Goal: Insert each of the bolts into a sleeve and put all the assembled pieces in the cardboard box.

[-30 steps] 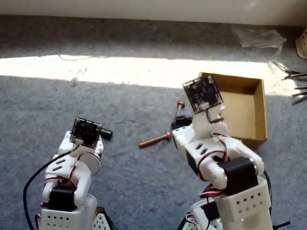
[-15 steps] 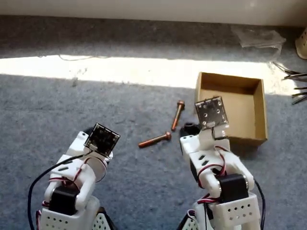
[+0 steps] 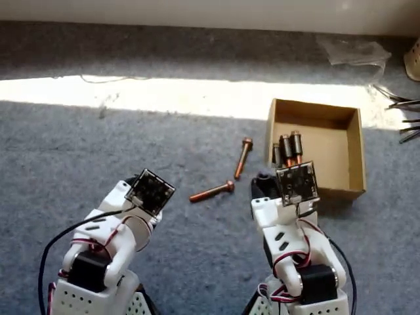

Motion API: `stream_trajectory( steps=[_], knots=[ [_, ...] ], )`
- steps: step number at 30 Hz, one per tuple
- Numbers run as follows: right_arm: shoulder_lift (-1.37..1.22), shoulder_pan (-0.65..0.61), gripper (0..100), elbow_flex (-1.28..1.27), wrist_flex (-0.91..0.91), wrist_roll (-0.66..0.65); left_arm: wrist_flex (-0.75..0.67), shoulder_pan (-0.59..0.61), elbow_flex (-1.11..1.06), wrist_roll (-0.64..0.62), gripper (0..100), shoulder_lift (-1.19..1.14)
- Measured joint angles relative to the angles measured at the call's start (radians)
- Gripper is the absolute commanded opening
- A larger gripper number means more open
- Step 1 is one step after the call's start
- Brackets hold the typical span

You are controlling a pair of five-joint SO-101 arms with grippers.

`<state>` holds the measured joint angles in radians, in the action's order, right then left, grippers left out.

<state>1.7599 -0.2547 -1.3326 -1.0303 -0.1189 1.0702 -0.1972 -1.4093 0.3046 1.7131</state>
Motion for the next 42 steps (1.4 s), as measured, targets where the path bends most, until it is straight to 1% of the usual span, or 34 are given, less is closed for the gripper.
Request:
stream_trajectory(
  steps=[3, 7, 12, 18, 24, 26, 30, 33, 36, 42],
  knots=[
    [0.057, 0.026, 0.4, -0.009, -0.032, 0.000, 0.000, -0.034, 0.094, 0.000, 5, -0.140],
    [0.068, 0.032, 0.4, -0.051, -0.049, 0.000, 0.000, -0.098, 0.258, 0.003, 5, -0.414],
    [0.069, 0.057, 0.4, -0.072, -0.049, 0.000, 0.000, -0.176, 0.456, 0.069, 5, -0.792],
    [0.069, 0.114, 0.4, -0.077, -0.046, 0.055, 0.002, -0.184, 0.671, 0.080, 5, -1.158],
    [0.071, 0.117, 0.4, -0.153, -0.020, 0.060, 0.002, -0.195, 0.827, 0.080, 5, -1.392],
    [0.071, 0.117, 0.4, -0.166, -0.017, 0.061, 0.002, -0.224, 0.868, 0.080, 5, -1.458],
    [0.071, 0.117, 0.4, -0.167, -0.017, 0.061, 0.055, -0.299, 0.976, 0.080, 5, -1.588],
    [0.071, 0.117, 0.4, -0.167, -0.017, 0.061, 0.086, -0.334, 1.069, 0.080, 5, -1.686],
    [0.071, 0.117, 0.4, -0.167, -0.017, 0.061, 0.120, -0.339, 1.163, 0.080, 5, -1.792],
    [0.072, 0.117, 0.4, -0.167, -0.017, 0.061, 0.239, -0.334, 1.356, 0.080, 6, -1.987]
  ],
)
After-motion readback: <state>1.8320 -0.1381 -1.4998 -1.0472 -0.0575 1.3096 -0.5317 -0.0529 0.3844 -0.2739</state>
